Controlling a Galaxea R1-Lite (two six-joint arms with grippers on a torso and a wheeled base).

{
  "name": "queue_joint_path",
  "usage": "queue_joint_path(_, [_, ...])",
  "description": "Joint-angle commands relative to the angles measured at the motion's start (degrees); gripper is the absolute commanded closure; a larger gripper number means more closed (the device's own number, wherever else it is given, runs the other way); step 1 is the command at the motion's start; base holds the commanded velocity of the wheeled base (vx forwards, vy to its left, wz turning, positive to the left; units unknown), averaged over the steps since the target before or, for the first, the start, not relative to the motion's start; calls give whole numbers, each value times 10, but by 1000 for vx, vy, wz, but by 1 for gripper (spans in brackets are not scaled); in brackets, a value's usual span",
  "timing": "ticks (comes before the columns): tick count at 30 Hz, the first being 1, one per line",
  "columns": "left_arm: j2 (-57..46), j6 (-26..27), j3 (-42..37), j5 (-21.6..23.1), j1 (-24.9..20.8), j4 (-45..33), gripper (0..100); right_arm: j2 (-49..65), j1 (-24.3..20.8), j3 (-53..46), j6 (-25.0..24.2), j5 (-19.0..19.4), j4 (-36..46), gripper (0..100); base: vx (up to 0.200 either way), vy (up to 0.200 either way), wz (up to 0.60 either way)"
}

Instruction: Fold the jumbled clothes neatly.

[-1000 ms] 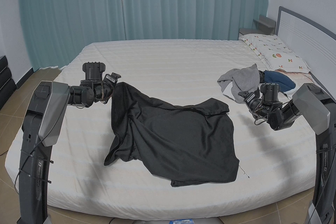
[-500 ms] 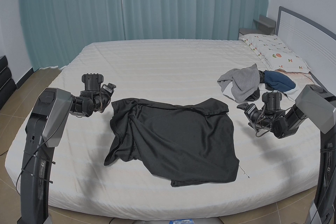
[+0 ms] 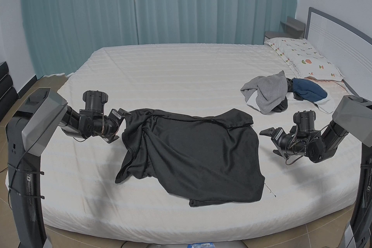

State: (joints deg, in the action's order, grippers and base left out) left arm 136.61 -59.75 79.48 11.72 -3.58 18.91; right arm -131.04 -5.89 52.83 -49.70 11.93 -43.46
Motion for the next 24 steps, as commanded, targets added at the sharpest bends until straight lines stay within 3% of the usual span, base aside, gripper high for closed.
queue_joint_path(1, [-100,-1,-146,44,3,54,0,13,-13,-46,7,13,-1,0,0,0,0])
queue_joint_path(4, [-129,-1,-257,43,-4,130,0,25,-17,-77,7,13,-5,0,0,0,0])
queue_joint_path(10, [-144,-3,-367,37,-27,226,0,50,-16,-106,7,12,-4,0,0,0,0])
queue_joint_path(18, [-149,-11,-420,36,-27,281,0,69,-23,-135,9,13,-5,0,0,0,0])
queue_joint_path(24, [-144,-5,-430,37,-27,282,0,79,-32,-143,9,12,-5,0,-200,0,0])
